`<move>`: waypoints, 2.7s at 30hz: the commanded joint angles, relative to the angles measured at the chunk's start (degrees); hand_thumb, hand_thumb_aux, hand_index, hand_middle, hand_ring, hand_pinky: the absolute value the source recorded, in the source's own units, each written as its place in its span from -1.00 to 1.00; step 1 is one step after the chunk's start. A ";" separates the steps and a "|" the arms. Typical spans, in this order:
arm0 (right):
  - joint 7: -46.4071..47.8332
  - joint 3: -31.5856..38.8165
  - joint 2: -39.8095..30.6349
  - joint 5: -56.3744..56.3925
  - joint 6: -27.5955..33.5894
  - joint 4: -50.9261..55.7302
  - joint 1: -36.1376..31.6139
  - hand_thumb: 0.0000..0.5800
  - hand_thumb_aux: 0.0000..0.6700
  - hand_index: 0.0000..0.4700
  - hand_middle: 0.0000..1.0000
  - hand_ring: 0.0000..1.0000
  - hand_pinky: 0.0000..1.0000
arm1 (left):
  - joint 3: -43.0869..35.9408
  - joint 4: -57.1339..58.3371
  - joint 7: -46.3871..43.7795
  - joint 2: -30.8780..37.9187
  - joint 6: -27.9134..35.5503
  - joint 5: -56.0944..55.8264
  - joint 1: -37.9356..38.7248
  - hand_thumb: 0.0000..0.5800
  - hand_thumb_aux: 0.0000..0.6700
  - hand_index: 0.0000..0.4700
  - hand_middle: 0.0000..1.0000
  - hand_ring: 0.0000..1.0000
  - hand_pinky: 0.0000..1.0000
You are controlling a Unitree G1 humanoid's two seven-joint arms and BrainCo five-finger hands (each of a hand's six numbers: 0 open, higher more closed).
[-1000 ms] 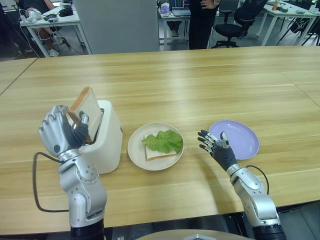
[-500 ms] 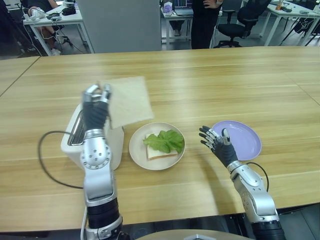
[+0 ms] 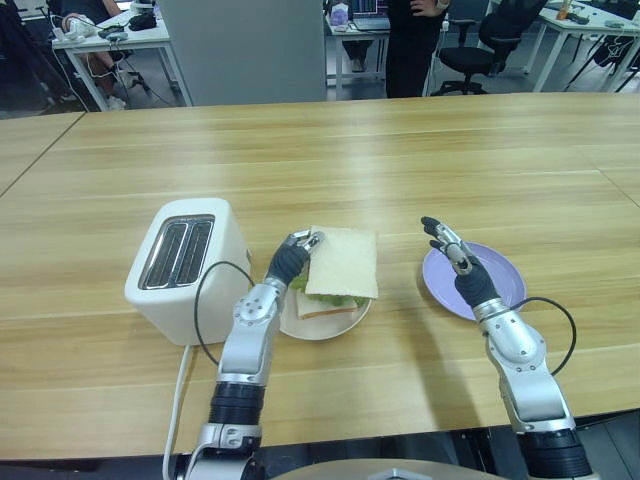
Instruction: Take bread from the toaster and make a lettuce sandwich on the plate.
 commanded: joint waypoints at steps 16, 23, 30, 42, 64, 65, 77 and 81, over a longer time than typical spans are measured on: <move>-0.80 12.02 -3.93 -18.37 -9.25 9.17 -5.32 -1.00 -1.00 -1.00 -1.00 -1.00 -1.00 | -0.18 4.26 13.17 0.68 -7.79 4.51 -0.59 1.00 1.00 0.96 1.00 1.00 1.00; -1.65 14.63 -2.38 -20.71 -10.78 13.32 -10.14 -1.00 -1.00 -1.00 -1.00 -1.00 -1.00 | -1.45 1.21 13.96 3.36 -4.14 7.34 -0.84 1.00 1.00 0.96 1.00 1.00 1.00; -2.85 17.55 -1.49 -25.19 -11.57 19.04 -15.69 -1.00 -1.00 -1.00 -1.00 -1.00 -1.00 | -2.39 4.11 14.71 4.21 -3.20 9.31 -0.25 1.00 1.00 0.96 1.00 1.00 1.00; -2.12 20.46 -2.09 -29.23 -11.95 21.35 -19.49 -1.00 -1.00 -1.00 -1.00 -1.00 -1.00 | -3.06 14.89 16.21 2.77 -6.92 9.22 -0.09 1.00 1.00 0.96 1.00 1.00 1.00; 0.39 33.12 -0.45 -35.42 -17.99 49.80 -28.51 -1.00 -1.00 -1.00 -1.00 -1.00 -1.00 | -2.83 13.10 17.01 2.49 -6.70 9.01 -0.24 1.00 1.00 0.96 1.00 1.00 1.00; 0.46 33.37 -0.56 -35.64 -18.45 50.03 -28.72 -1.00 -1.00 -1.00 -1.00 -1.00 -1.00 | -3.05 12.77 17.24 2.50 -6.38 9.42 -0.21 1.00 1.00 0.96 1.00 1.00 1.00; 2.31 34.27 -1.57 -35.91 -19.87 48.63 -28.30 -1.00 -1.00 -1.00 -1.00 -1.00 -1.00 | -16.75 -0.24 28.80 9.56 15.94 44.20 -0.53 -0.92 -0.96 -0.96 -0.02 -0.02 -0.02; 2.54 34.52 -1.88 -35.88 -19.98 48.08 -27.83 -1.00 -1.00 -1.00 -1.00 -1.00 -1.00 | -21.59 -4.03 29.52 10.35 20.33 54.08 -1.11 -1.00 -1.00 -1.00 -0.01 -0.01 -0.01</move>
